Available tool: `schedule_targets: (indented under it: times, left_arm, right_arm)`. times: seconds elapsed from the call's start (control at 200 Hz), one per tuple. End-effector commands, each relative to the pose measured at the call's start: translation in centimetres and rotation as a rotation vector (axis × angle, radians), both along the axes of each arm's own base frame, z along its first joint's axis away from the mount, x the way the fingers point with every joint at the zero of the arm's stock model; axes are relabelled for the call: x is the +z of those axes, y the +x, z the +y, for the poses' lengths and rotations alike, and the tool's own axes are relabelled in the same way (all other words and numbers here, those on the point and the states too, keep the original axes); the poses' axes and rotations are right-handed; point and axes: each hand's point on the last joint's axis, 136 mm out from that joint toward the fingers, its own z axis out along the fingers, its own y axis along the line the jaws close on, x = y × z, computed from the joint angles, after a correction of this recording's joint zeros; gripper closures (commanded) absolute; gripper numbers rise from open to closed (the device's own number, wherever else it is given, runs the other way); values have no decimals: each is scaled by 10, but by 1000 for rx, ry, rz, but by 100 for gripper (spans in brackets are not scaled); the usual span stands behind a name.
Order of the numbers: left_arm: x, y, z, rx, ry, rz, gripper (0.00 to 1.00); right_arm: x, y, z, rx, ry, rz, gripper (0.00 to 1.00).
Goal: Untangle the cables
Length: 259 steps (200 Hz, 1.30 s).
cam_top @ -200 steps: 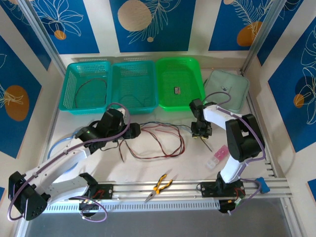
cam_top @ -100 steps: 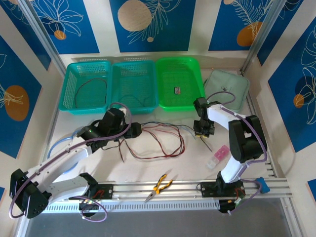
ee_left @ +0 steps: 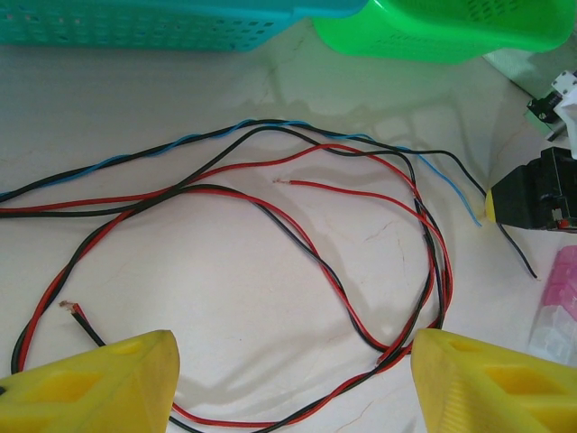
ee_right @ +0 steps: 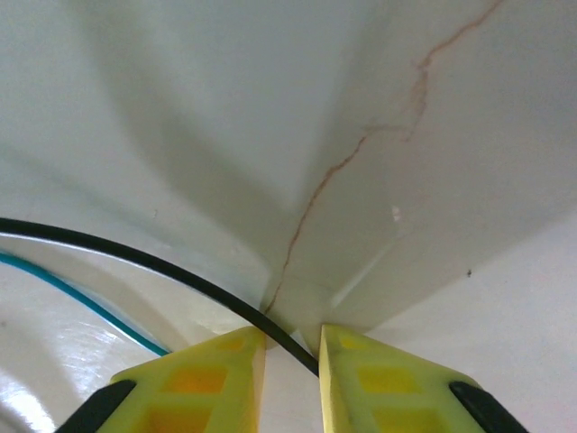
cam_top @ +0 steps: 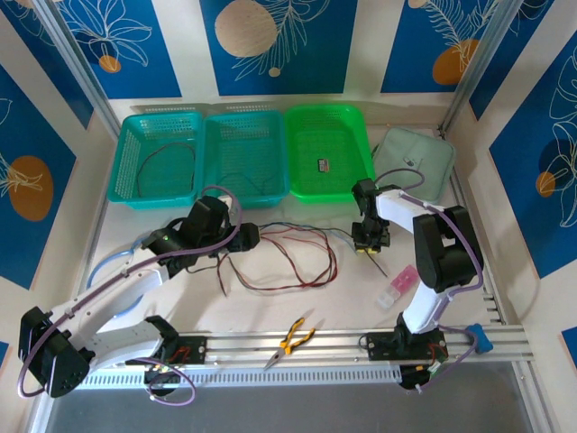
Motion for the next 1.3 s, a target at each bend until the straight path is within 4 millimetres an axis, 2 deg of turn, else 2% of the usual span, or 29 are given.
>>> schedule_targets:
  times: [0.0,0.435,0.6,0.905,0.995,1.07,1.165,1.291]
  left_arm:
    - [14,-1,-7,-27,-25,-25,31]
    - [17,-3,-6,-27,-30,-25,31]
    - [17,-4,-4,-26,-27,-27,31]
    - [28,-3,-1,-30,-15,-73,31]
    - [37,0,0,-41,-2,-99,31]
    - [48,2,-4,-62,-5,-129,31]
    - [79,2,-20,-158,-66,-215,31]
    - [123,5,-27,-223,-78,-329,30]
  right_arm:
    - [-12,-10,19,55,71,60,80]
    - [-4,-19,50,185,104,36,98]
    - [22,-17,63,217,154,-26,100]
    - [84,-30,77,143,346,-118,100]
    - [101,-31,79,133,386,-163,100]
    - [119,-32,92,125,501,-188,100]
    - [144,-33,104,132,594,-227,100]
    - [175,-33,107,144,636,-292,100]
